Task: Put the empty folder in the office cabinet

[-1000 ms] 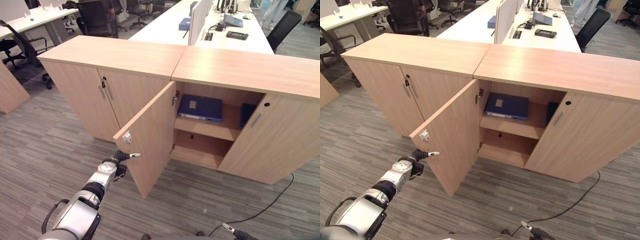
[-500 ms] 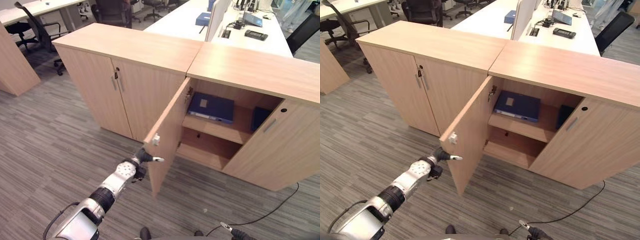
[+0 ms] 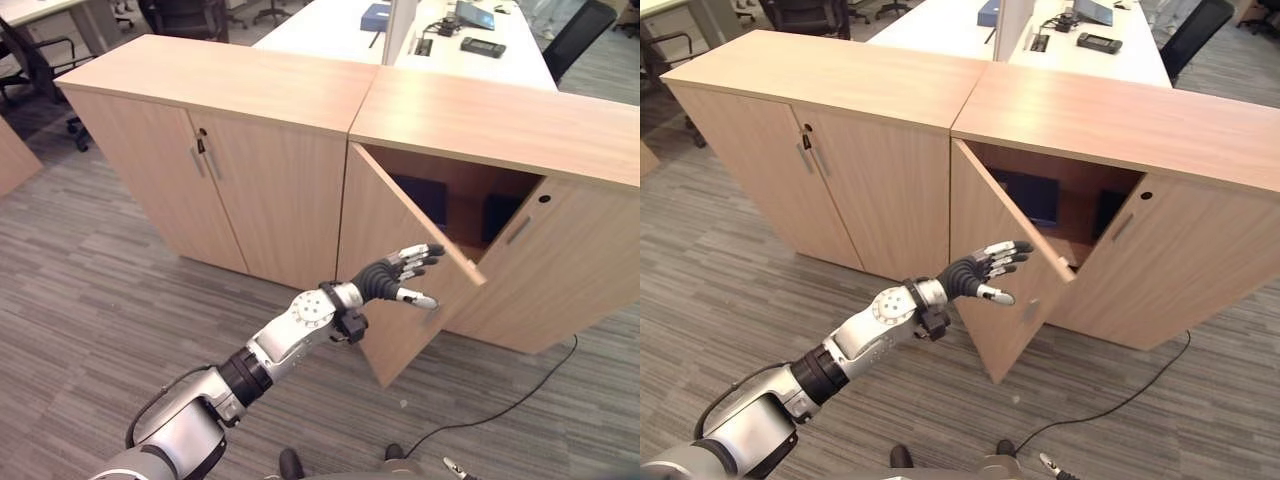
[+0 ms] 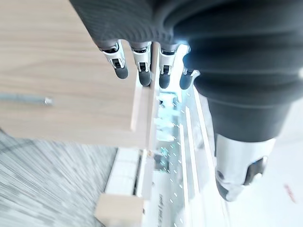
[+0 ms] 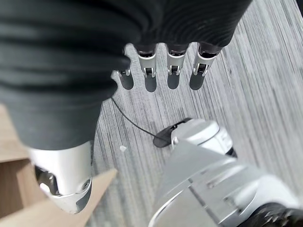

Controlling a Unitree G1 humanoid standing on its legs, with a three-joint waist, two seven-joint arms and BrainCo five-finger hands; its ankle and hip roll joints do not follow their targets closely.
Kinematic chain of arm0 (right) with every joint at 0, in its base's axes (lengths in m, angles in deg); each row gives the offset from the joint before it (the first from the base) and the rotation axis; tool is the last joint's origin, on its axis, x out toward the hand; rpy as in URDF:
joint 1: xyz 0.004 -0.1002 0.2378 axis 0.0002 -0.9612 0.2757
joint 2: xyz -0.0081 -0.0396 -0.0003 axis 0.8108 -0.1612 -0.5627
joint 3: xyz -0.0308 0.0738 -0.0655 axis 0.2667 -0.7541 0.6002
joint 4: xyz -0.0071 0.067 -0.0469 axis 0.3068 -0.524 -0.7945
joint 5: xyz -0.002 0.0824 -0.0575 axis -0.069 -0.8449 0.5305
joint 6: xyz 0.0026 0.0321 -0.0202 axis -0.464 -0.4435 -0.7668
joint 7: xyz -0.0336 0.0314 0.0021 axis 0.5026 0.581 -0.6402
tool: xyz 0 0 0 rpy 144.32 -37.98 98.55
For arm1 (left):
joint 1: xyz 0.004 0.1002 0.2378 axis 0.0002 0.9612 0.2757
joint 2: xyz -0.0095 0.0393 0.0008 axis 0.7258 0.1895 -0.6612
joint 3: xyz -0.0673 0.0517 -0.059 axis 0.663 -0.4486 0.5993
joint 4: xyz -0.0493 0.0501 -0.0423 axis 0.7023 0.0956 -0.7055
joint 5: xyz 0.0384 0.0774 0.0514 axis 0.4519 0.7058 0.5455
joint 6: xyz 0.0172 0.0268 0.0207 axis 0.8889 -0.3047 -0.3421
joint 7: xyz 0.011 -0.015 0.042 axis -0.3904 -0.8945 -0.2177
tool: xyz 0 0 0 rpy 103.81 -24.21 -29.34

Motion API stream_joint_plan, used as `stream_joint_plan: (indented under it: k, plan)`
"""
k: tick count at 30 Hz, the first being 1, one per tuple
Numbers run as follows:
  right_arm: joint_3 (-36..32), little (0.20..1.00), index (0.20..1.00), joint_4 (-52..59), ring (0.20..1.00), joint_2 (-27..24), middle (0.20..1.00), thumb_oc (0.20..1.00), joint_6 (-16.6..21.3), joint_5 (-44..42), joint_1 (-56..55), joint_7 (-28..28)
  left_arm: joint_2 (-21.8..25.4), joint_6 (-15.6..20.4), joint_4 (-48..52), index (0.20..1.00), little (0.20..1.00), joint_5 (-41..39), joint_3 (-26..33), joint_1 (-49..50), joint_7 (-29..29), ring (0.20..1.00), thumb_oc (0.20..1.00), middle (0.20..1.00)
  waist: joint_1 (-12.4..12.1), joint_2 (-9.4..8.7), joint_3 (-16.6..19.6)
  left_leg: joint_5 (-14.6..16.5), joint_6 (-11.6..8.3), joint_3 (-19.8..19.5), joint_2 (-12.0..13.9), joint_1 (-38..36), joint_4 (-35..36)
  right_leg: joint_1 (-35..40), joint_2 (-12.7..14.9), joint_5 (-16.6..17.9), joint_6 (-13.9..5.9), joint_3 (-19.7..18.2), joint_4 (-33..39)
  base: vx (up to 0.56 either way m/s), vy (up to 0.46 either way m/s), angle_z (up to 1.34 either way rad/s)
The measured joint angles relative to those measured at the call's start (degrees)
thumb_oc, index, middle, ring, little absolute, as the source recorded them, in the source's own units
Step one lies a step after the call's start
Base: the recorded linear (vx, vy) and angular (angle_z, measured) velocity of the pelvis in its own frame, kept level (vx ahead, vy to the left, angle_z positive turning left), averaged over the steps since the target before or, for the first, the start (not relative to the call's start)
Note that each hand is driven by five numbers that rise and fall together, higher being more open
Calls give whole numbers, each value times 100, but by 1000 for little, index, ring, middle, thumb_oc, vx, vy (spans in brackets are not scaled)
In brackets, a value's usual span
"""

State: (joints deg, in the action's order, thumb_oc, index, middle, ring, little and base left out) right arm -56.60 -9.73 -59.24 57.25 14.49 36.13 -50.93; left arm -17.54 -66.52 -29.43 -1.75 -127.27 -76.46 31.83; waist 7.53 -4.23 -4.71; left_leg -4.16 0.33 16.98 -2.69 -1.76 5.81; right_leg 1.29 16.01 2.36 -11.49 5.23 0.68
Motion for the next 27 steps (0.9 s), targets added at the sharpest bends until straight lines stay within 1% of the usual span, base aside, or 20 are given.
stream_joint_plan:
  k: [3, 5, 8, 11, 13, 15, 16, 18, 20, 22, 23, 24, 27]
  plan:
    - [-160, 1000, 1000, -2, 1000, 2, 1000, 1000, -33, -162, -17, -1, 31, -15, -44, 1000, 1000, -170, 10, 107, -23, 1000, 1000, 1000, -3, 95, 9, 0, 0, 8, 1, -13, -1, 5, 1, -1, 0, -5, 1, 0, 0, 0]
    - [-169, 1000, 1000, -7, 1000, 3, 1000, 1000, -38, -199, -28, -2, 81, -2, -235, 1000, 1000, -234, 80, 258, -12, 1000, 1000, 1000, -13, 127, 21, -1, 0, 9, 2, -34, -2, 25, 0, 0, 0, -6, 3, 0, 0, 0]
    - [-179, 1000, 1000, -6, 1000, 3, 1000, 1000, -41, -358, -11, -3, 130, 10, -997, 1000, 1000, -156, 266, 571, 84, 1000, 1000, 1000, -16, 136, 27, 0, 0, 10, 6, -74, 1, 78, -5, -1, 0, -3, 63, 0, 0, 0]
    - [-181, 1000, 1000, 3, 1000, 4, 1000, 1000, -41, -374, -2, -2, 153, 16, -1749, 1000, 1000, 193, 735, 1003, 191, 1000, 1000, 1000, -19, 134, 32, 0, 0, 12, 10, -73, 0, 84, -8, 0, 0, -2, 81, 0, 0, 0]
    - [-235, 1000, 1000, -2, 1000, 5, 1000, 1000, -41, -374, -8, -3, 335, 1, -2238, 1000, 1000, 533, 1057, 1381, 280, 1000, 1000, 1000, -29, 122, 39, 1, -1, 12, 11, -72, -1, 89, -12, 2, 2, 2, 84, 0, 0, 0]
    - [-249, 1000, 1000, -6, 1000, 7, 1000, 1000, -46, -373, -54, 2, 568, -49, -2323, 1000, 1000, 730, 1367, 1767, 318, 1000, 1000, 1000, -76, 103, 59, 4, 0, 6, 10, -61, 2, 94, -10, 11, -7, 15, 72, 0, 0, 0]
    - [-286, 1000, 1000, 6, 1000, 7, 1000, 1000, -41, -372, -59, 8, 610, -68, -2358, 1000, 1000, 739, 1834, 2143, 339, 1000, 1000, 1000, -89, 78, 92, 24, -3, 7, 10, -63, 2, 103, -9, 11, -7, 15, 88, 0, 0, 0]
    - [-406, 1000, 1000, -1, 1000, 4, 1000, 1000, -39, -371, -182, 11, 761, -83, -2313, 1000, 1000, 708, 2371, 2680, 331, 1000, 1000, 1000, -238, 41, 115, 32, 9, -1, 5, -62, 3, 110, 3, 12, -7, 27, 83, 0, 0, 0]
    - [-613, 1000, 1000, -4, 1000, 15, 1000, 1000, -36, -371, -216, 102, 735, -90, -2313, 1000, 1000, 602, 2958, 3158, 315, 1000, 1000, 1000, -314, 31, 128, 57, 21, 4, 1, -77, 2, 116, 20, 12, -8, 32, 81, -3, 7, 2]
    - [-625, 1000, 1000, -18, 1000, 15, 1000, 1000, -41, -371, -232, 125, 766, -115, -2443, 1000, 1000, 551, 3016, 3325, 306, 1000, 1000, 1000, -421, 38, 131, 62, 29, -21, -1, -73, 4, 127, 27, 13, -12, 47, 71, -24, 34, 2]
    - [-763, 1000, 1000, -2, 1000, 12, 1000, 1000, -32, -373, -233, 176, 641, -93, -2818, 1000, 1000, 430, 3354, 3632, 185, 1000, 1000, 1000, -428, 67, 170, 74, 46, -14, 2, -76, 3, 122, 28, 11, -16, 35, 88, 0, 0, 0]
    - [-786, 1000, 1000, -1, 1000, 4, 1000, 1000, -32, -373, -233, 179, 616, -151, -3037, 1000, 1000, 426, 3438, 3717, 199, 1000, 1000, 1000, -398, 70, 170, 74, 45, -28, 5, -58, 4, 119, 24, 10, -15, 46, 106, 0, 0, 0]
    - [-785, 1000, 1000, -12, 1000, -1, 1000, 1000, -44, -373, -321, 194, 515, -229, -3589, 1000, 1000, 410, 3587, 3913, 184, 1000, 1000, 1000, -487, 114, 180, 68, 37, -59, 7, 1, 3, 81, 21, 2, -2, 85, 151, -34, -2, 3]
